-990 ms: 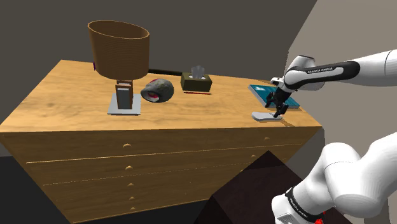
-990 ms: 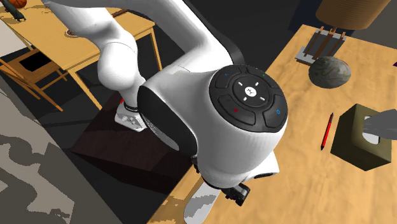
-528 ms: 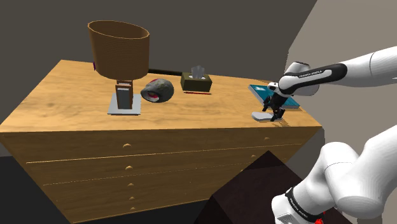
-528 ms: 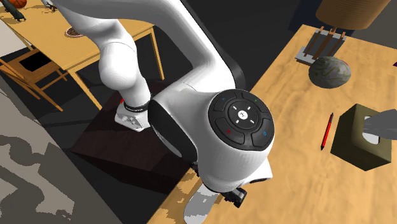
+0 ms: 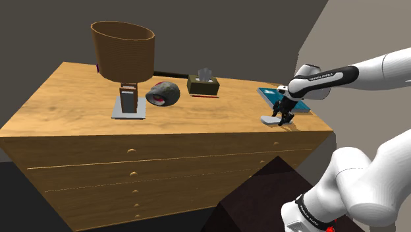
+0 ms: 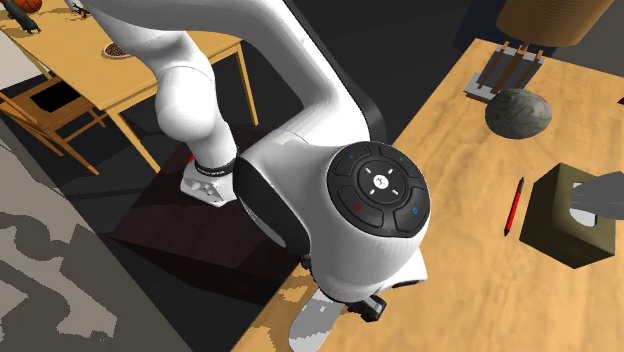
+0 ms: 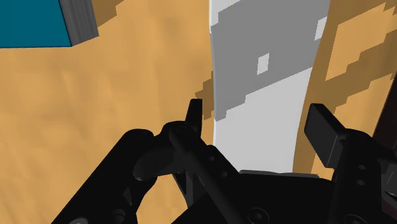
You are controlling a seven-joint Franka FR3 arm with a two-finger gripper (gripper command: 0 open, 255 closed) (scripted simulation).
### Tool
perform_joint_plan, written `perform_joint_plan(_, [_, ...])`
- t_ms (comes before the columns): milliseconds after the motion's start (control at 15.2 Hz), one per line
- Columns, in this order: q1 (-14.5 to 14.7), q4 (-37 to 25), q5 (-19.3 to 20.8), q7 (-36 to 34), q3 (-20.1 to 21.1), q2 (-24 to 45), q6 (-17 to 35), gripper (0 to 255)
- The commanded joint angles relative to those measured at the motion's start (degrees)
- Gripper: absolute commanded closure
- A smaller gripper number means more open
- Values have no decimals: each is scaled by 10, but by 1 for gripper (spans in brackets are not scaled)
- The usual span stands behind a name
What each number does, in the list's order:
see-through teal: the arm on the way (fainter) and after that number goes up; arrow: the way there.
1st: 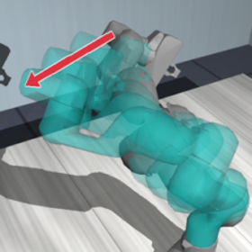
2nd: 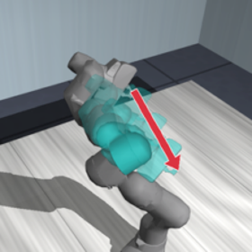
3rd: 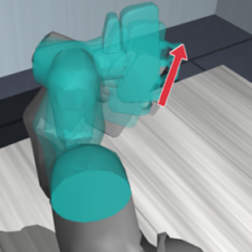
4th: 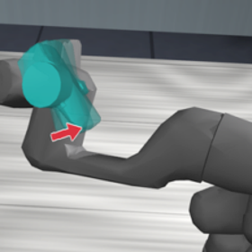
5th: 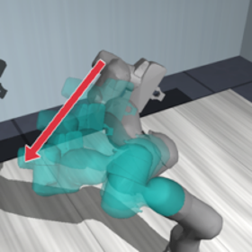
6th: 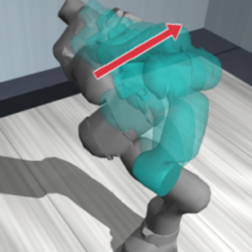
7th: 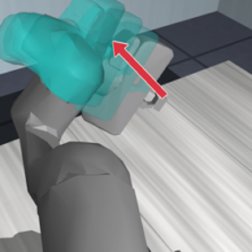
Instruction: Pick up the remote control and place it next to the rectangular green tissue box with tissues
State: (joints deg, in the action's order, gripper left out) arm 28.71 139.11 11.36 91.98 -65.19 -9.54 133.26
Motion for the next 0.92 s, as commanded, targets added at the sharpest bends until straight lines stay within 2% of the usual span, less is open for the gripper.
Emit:
perform_joint_plan(0, [0, 0, 0, 0, 0, 0, 0, 255])
perform_joint_plan(462, [0, 0, 0, 0, 0, 0, 0, 255])
perform_joint_plan(858, [-29, -21, 45, -35, 39, -52, -58, 255])
